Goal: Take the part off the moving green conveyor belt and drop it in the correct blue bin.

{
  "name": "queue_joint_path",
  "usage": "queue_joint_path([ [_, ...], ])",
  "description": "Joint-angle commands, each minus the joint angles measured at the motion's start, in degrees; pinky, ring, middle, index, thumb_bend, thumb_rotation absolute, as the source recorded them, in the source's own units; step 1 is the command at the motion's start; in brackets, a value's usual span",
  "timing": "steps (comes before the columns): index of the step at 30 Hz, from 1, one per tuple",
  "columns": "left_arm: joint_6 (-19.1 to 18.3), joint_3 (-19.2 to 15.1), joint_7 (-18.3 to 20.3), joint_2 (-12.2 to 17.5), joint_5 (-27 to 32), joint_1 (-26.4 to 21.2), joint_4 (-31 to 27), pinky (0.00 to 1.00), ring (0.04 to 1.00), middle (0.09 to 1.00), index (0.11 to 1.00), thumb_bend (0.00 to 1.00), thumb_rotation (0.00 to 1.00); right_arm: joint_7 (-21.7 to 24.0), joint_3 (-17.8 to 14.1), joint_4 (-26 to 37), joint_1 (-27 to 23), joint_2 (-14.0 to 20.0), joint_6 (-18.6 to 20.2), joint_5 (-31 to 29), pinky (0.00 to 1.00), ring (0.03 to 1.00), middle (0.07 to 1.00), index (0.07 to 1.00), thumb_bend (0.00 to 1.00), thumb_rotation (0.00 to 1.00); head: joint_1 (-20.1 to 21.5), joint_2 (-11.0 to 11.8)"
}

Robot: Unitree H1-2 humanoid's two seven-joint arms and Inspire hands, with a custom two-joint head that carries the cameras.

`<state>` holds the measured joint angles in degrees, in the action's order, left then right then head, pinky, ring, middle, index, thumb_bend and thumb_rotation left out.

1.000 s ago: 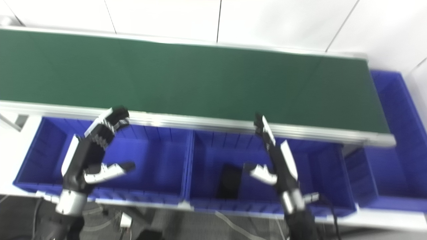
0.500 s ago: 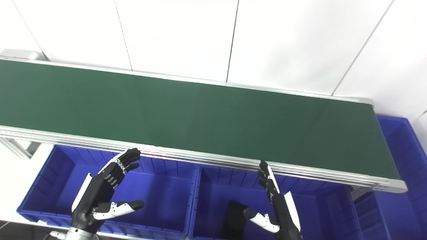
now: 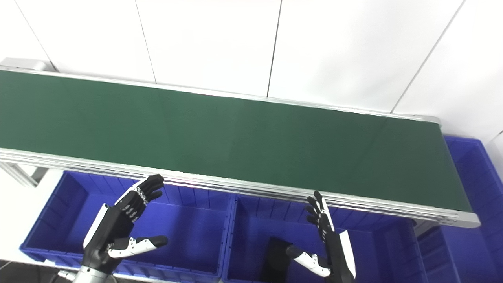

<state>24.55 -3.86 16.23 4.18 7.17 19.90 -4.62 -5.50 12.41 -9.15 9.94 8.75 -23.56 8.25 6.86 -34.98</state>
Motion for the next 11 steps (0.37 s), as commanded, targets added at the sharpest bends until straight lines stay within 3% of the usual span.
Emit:
queue_joint_path([
  [1, 2.3, -0.23, 0.7, 0.9, 1.55, -0.19, -1.01, 0.89, 0.907, 0.895, 0.868, 0.73, 0.2, -1.97, 0.39, 2.2, -0.11, -0.64, -3.36, 0.31, 0.83, 0.889, 0.927, 0.973, 0.97, 0.65, 1.57, -0.21],
  [11, 2.29, 0.02, 0.56, 1.49, 3.19, 0.35, -0.89, 0.89, 0.904, 0.898, 0.873, 0.77, 0.21, -5.8, 1.74, 3.23, 0.15, -0.58, -3.36, 2.25, 0.86, 0.903, 0.933, 0.98, 0.95, 0.69, -0.19, -1.65],
])
